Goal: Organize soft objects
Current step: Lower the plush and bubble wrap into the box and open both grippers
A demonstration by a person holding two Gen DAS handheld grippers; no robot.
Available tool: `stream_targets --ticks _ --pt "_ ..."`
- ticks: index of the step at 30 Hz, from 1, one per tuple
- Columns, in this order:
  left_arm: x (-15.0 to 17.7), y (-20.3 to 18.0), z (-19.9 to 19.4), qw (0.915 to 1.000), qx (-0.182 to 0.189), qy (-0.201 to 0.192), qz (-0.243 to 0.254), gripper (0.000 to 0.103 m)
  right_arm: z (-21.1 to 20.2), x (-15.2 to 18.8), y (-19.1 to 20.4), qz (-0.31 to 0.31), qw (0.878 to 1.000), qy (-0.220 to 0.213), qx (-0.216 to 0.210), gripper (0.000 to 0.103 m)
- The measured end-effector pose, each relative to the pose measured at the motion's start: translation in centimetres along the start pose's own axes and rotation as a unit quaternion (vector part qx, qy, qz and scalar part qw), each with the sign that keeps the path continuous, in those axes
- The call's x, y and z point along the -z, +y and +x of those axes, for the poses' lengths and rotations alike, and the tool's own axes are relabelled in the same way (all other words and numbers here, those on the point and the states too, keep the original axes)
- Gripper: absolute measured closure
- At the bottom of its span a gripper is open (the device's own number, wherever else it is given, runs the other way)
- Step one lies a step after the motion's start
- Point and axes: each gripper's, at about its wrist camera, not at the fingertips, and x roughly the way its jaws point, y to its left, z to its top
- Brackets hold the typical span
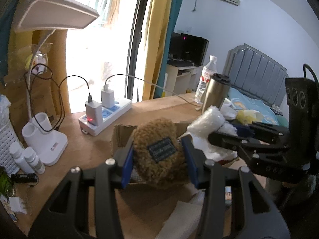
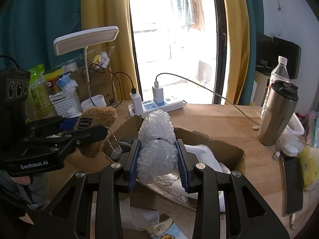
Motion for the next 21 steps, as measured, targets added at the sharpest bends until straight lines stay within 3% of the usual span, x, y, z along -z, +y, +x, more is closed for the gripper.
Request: stream_targets --ticks 21 --pt "1.5 0.9 6.6 0.998 0.01 0.06 -0.013 0.056 4.6 0.4 -1.8 0.023 0.999 0.032 -0.016 0.066"
